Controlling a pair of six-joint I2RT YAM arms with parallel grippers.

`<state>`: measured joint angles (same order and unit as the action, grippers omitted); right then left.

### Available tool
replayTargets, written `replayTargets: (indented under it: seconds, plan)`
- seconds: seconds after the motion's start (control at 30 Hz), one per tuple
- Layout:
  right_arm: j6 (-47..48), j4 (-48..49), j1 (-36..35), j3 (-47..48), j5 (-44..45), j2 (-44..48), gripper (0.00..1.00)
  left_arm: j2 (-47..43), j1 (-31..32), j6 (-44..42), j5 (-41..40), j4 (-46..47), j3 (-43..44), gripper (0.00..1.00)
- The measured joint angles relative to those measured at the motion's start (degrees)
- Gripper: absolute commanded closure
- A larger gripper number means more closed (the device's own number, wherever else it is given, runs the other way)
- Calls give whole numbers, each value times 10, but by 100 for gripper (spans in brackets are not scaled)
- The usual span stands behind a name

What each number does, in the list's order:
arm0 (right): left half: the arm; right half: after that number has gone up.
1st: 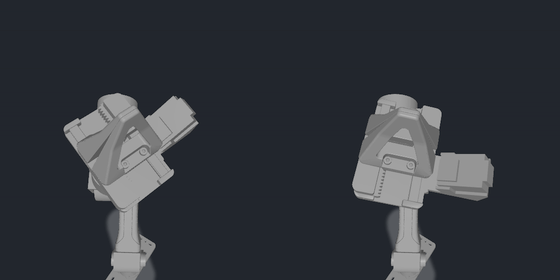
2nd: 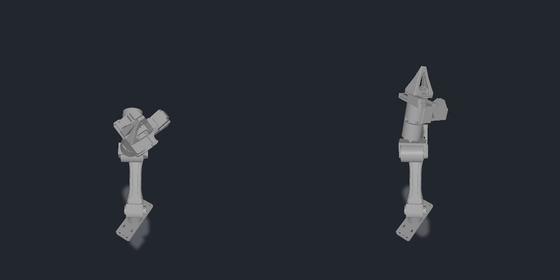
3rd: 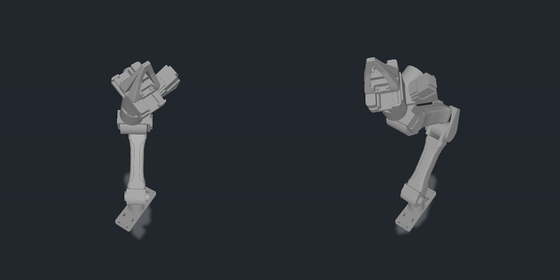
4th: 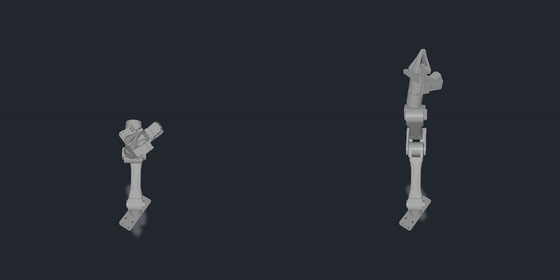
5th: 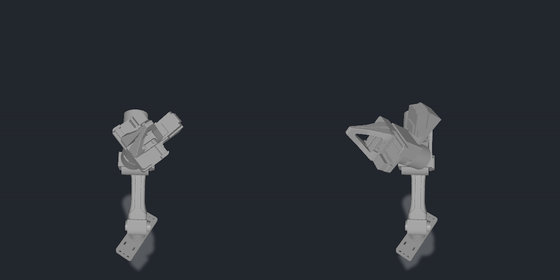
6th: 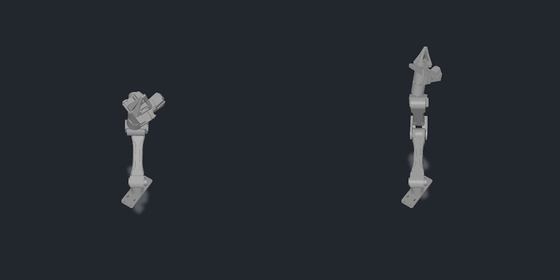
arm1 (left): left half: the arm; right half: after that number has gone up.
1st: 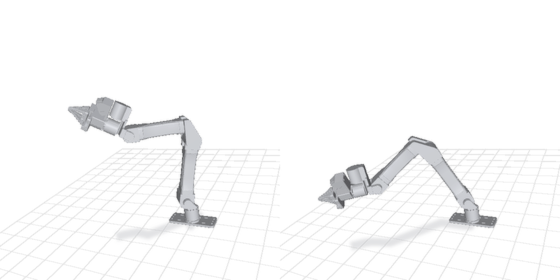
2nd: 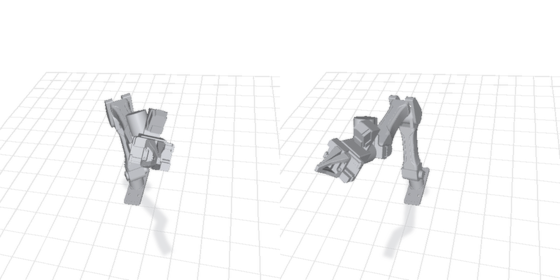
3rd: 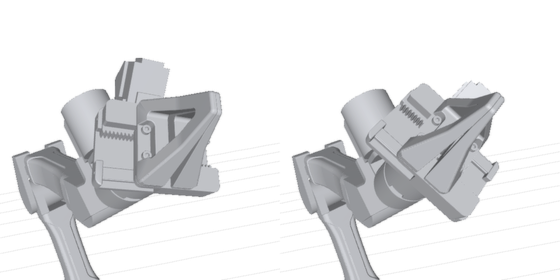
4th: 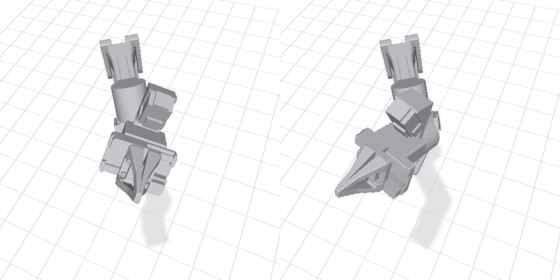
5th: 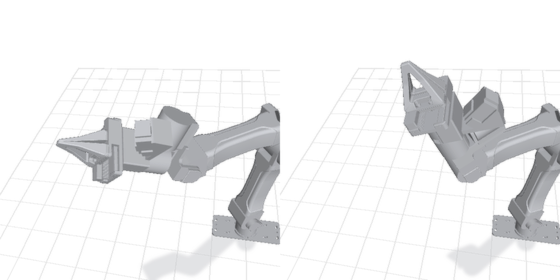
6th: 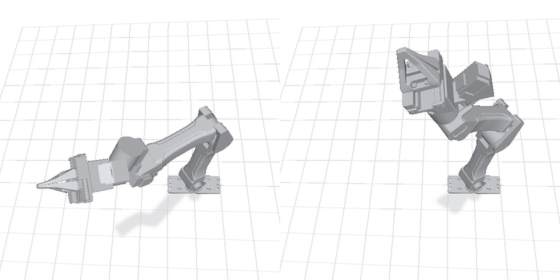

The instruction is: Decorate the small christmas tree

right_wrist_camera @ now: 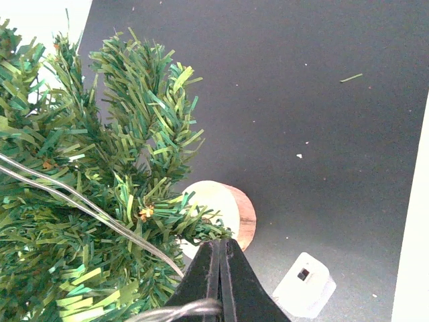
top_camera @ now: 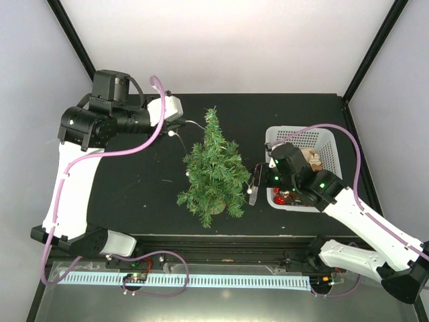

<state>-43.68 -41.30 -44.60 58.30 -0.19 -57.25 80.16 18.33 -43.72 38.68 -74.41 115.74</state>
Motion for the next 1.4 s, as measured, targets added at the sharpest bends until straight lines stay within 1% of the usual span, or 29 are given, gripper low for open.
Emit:
replayTargets:
  seconds: [0.23, 0.4, 0.57, 0.73, 0.93, 1.17, 1.4]
  plan:
    - [-2, -1, 0, -5, 1, 0, 99, -20, -13, -3, -8, 14, 0, 98]
    - [-3, -16, 0, -1, 12, 29, 99, -24, -27, -4, -12, 20, 3, 98]
    - [-4, -31, 0, 29, 28, 67, 99, -24, -36, -4, -12, 21, 4, 99]
    - [-4, -45, 0, 63, 41, 82, 99, -25, -48, -4, -12, 25, 5, 98]
    - [-4, -51, 0, 71, 43, 76, 99, -25, -72, -4, -11, 30, 23, 98]
    - [-3, -50, 0, 77, 43, 51, 99, -25, -116, -5, -11, 33, 52, 98]
    - [-1, -43, 0, 86, 40, 20, 99, -25, -152, -7, -10, 34, 56, 98]
